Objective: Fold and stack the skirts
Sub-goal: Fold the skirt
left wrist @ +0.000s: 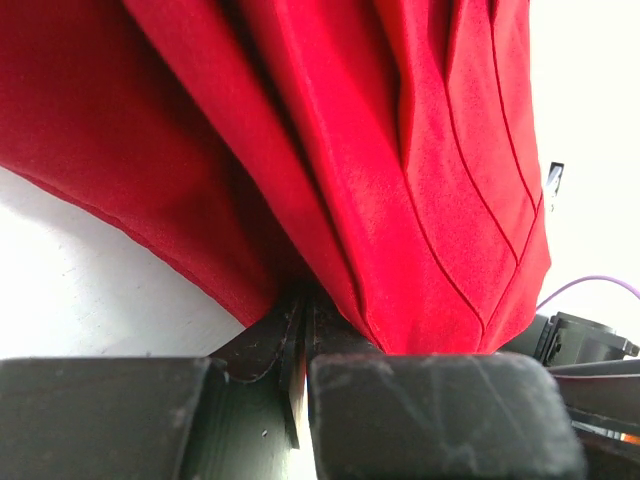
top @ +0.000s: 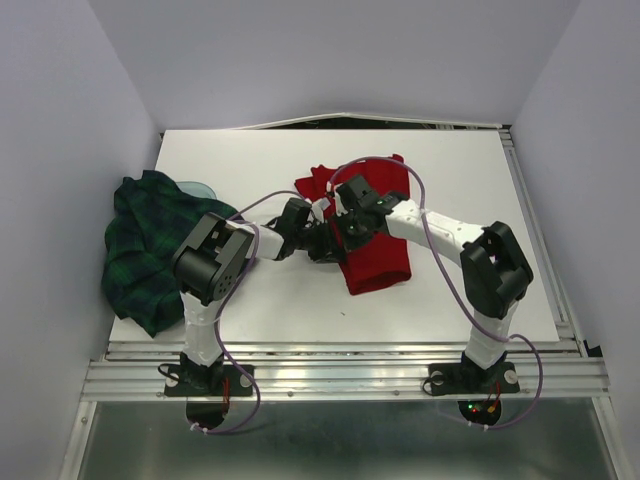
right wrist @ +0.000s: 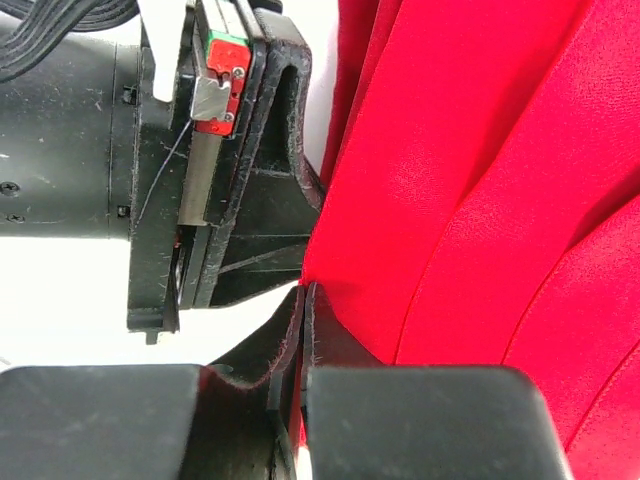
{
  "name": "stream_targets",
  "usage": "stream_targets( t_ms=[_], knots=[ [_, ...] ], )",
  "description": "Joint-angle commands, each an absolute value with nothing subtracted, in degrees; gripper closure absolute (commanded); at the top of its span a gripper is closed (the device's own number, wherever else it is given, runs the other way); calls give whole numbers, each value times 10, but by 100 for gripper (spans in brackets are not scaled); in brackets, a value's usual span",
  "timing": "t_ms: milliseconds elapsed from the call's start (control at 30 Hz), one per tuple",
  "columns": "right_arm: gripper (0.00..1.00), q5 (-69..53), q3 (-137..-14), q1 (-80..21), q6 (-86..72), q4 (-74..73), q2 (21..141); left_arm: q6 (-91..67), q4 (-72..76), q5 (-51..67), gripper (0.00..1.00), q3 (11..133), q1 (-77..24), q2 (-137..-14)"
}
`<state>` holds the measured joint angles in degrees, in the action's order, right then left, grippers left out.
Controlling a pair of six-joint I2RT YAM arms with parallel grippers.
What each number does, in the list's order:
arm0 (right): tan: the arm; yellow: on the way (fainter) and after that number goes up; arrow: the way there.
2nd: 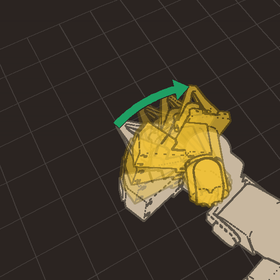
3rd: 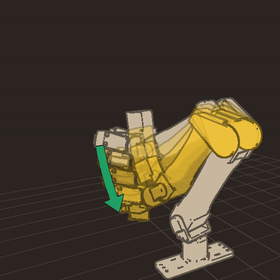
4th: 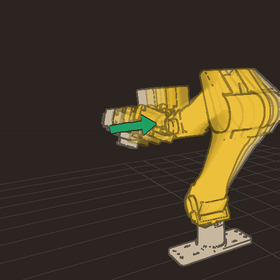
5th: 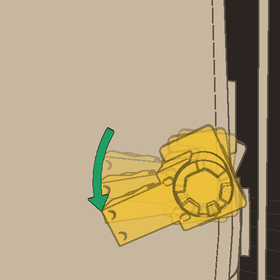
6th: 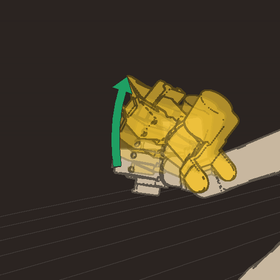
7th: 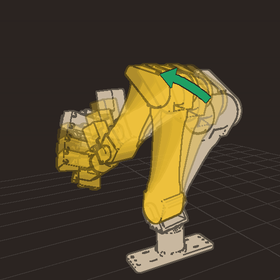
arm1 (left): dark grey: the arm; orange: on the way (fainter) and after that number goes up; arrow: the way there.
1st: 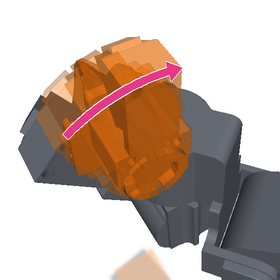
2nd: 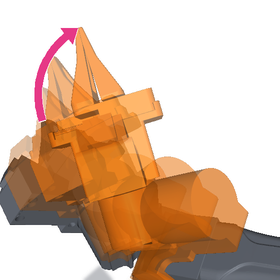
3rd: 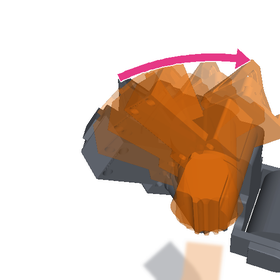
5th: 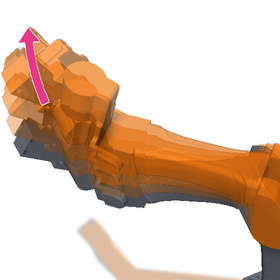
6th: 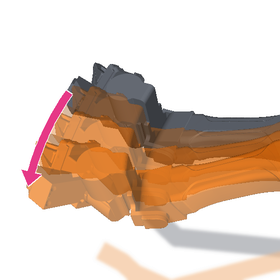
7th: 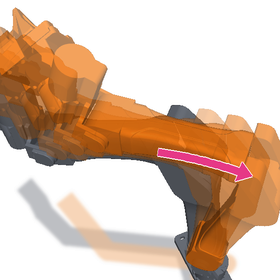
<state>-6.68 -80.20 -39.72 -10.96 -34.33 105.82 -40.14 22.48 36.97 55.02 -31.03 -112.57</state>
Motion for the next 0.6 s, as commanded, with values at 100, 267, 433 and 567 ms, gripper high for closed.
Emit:
stream_targets(
  t_ms=[100, 267, 433, 567],
  knots=[
    [99, -119, -839, -352, -155, -337, 1098, -388, 204, 343, 87, 560, -308, -1134],
    [99, -189, -813, -338, -160, -310, 1120, -388, 205, 347, 85, 554, -307, -1118],
    [99, -216, -770, -333, -180, -279, 1118, -386, 204, 347, 82, 551, -307, -1111],
    [99, -233, -757, -302, -200, -259, 1135, -377, 198, 352, 78, 552, -307, -1104]
  ],
)
